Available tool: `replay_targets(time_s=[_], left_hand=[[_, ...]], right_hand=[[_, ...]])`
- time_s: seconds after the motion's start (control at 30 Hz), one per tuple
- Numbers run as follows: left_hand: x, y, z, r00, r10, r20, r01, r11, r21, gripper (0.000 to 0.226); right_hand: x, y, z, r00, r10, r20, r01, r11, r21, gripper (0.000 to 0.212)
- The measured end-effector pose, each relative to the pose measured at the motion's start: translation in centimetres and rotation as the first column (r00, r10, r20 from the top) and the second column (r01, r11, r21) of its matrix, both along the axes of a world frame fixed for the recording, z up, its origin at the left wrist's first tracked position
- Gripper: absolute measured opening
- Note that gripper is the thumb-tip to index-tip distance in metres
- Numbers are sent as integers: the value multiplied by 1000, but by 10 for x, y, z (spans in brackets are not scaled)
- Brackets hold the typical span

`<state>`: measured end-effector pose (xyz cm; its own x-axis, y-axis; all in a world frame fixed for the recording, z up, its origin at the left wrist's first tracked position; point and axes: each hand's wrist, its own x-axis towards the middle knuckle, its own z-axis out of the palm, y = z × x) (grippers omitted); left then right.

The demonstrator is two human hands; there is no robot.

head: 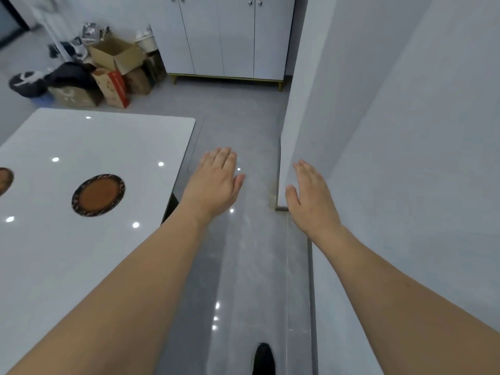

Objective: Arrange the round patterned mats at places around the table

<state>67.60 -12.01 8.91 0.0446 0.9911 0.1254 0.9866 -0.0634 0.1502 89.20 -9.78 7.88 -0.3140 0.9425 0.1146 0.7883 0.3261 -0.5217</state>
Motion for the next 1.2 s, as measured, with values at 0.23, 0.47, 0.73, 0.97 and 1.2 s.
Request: replay_targets(time_s=[0.23, 0.47, 0.73, 0.97, 1.2], left_hand=[[4, 77, 1, 999, -43, 22, 43, 999, -27, 58], [-26, 171, -12, 998, -38, 55, 39, 999, -27, 56], [-63, 256, -34, 997, 25, 70, -19, 996, -92, 56], [-129, 266, -64, 965, 256, 56, -247, 960, -133, 56], [-213, 212, -102, 855, 514, 73, -495, 850, -179, 54]], right_hand=[[-5, 66, 0, 999, -45, -5, 45, 998, -51, 55], [-36, 153, -7, 998, -66, 17, 67, 995, -71, 54], [-82, 249, -24, 996, 37, 76, -28, 992, -123, 54], [-167, 308, -45, 953, 291, 85, -274, 946, -171, 54], [-268, 305, -73, 836, 536, 115, -507, 836, -210, 54]])
